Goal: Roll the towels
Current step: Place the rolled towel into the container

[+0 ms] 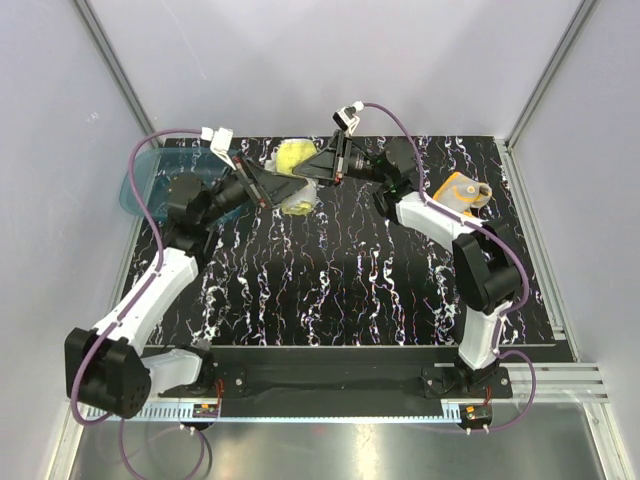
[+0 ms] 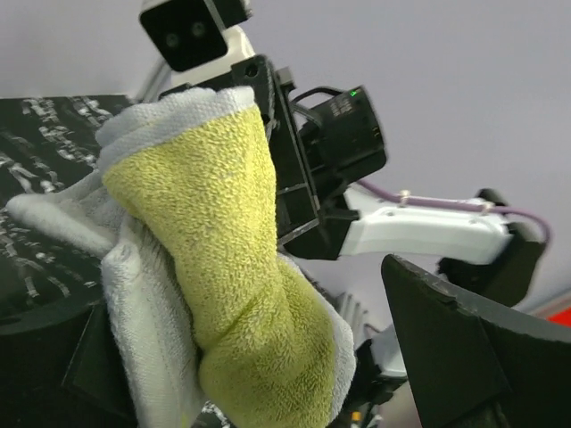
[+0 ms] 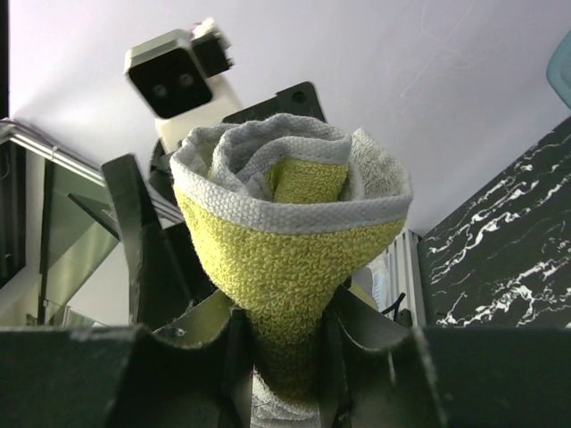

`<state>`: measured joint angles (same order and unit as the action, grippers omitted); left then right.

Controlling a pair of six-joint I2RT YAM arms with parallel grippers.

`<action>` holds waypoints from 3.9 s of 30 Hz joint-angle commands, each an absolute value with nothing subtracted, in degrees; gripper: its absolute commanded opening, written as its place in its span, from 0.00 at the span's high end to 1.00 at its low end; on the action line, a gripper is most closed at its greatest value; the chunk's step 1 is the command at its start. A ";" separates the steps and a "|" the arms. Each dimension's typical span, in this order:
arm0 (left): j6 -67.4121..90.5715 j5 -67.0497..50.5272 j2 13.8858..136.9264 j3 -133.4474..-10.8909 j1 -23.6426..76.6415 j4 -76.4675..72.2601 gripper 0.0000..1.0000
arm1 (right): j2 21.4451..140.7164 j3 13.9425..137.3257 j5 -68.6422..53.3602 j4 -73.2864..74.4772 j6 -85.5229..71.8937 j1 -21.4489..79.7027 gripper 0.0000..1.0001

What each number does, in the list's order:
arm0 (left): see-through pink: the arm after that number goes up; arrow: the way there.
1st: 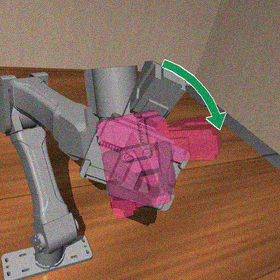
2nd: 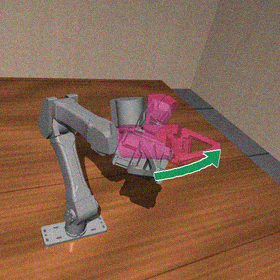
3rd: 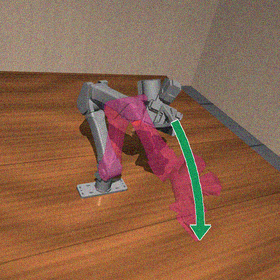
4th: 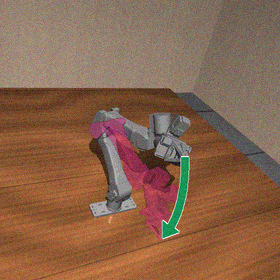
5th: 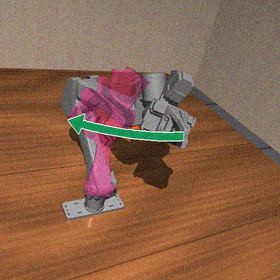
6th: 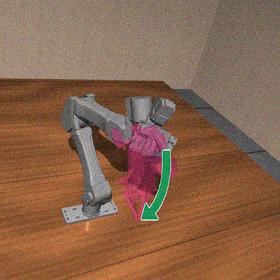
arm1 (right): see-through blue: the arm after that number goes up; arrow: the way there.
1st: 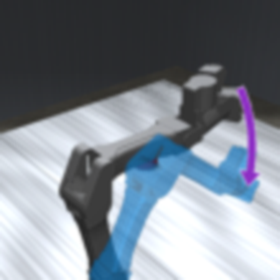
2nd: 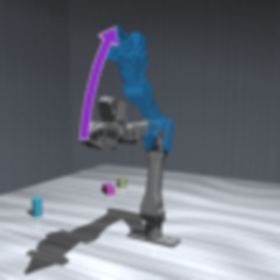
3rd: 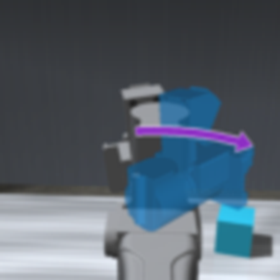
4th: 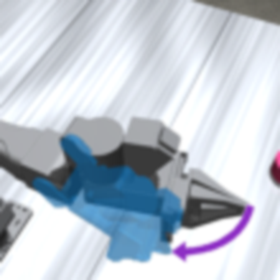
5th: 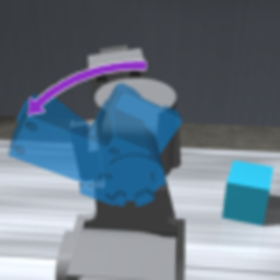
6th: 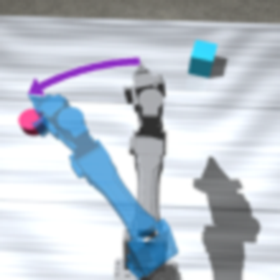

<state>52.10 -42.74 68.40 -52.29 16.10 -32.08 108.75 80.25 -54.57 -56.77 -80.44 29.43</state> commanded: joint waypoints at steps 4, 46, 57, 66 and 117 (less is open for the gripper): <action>32.97 -32.53 66.27 -56.60 22.22 -7.66 0.01 | 104.51 81.65 -50.20 -41.50 -69.01 31.20 1.00; 13.82 -49.41 113.18 -101.47 -11.07 26.34 0.97 | 77.79 58.19 -34.36 -4.74 -47.19 24.52 0.01; 4.93 -39.29 130.78 -117.96 -11.69 42.45 0.92 | 76.11 52.74 -35.33 -6.68 -46.85 24.52 0.00; 1.14 -36.04 133.50 -114.17 -9.06 44.64 0.75 | 78.57 53.00 -36.74 -7.91 -46.85 24.52 0.00; 6.59 1.74 108.89 -98.36 2.46 30.41 0.04 | 79.89 64.08 -16.00 18.98 -36.30 16.96 0.00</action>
